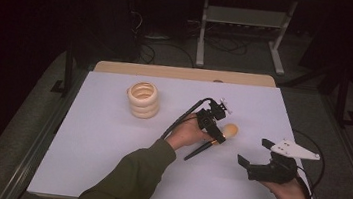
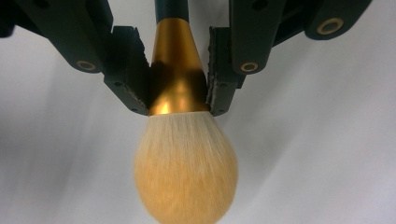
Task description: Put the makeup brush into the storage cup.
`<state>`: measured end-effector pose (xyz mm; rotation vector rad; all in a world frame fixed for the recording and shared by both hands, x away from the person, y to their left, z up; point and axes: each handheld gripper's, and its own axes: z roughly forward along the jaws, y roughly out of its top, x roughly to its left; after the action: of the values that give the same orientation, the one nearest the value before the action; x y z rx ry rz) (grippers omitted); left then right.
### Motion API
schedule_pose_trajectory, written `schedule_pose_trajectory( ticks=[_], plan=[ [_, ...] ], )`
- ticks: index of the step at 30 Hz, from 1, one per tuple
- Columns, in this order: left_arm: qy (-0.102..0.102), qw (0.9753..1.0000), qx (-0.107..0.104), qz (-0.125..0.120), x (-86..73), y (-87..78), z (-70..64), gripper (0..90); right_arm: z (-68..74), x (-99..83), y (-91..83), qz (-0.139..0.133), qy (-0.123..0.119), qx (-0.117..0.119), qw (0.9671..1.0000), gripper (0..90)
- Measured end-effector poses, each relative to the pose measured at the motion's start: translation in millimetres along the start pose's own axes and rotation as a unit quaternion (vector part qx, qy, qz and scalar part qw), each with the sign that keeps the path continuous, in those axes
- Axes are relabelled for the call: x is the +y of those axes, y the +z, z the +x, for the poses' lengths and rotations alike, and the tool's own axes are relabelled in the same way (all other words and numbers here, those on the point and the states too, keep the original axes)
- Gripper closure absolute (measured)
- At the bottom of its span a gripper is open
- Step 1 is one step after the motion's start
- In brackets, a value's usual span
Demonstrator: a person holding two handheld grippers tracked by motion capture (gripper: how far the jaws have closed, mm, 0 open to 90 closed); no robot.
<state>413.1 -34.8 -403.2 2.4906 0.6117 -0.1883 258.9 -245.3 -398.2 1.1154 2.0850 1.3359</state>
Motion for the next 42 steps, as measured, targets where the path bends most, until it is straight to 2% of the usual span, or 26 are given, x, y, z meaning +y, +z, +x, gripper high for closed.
schedule_pose_trajectory(
  ticks=[8,19,26,32,34,37,42],
  plan=[
    [0.014,0.9985,-0.02,-0.049,-5.2,-16.2,-3.5,62.2,-0.3,-0.9,0.7,0.002,0.0,-0.001,1.0,0.0],
    [0.031,0.9956,-0.028,-0.084,-12.8,-31.9,-8.0,62.2,-0.9,-2.8,2.4,0.004,-0.001,-0.001,1.0,0.0],
    [0.041,0.9925,-0.026,-0.112,-16.8,-44.6,-10.3,62.3,-0.7,-4.0,3.2,0.004,0.0,0.0,1.0,0.0],
    [0.055,0.9884,-0.023,-0.139,-20.8,-56.3,-10.1,62.3,-1.6,-5.0,3.2,0.005,0.0,0.001,1.0,0.0],
    [0.05,0.9874,-0.024,-0.148,-22.9,-59.8,-11.5,62.3,-2.3,-5.4,3.2,0.002,-0.001,0.0,1.0,0.0],
    [0.057,0.9857,-0.02,-0.157,-25.8,-65.4,-11.0,62.2,-2.6,-5.7,2.8,0.002,0.001,0.0,1.0,0.0],
    [0.059,0.9835,-0.024,-0.169,-29.4,-72.8,-9.3,62.3,-2.3,-6.0,3.5,0.003,0.0,0.0,1.0,0.0]
  ],
)
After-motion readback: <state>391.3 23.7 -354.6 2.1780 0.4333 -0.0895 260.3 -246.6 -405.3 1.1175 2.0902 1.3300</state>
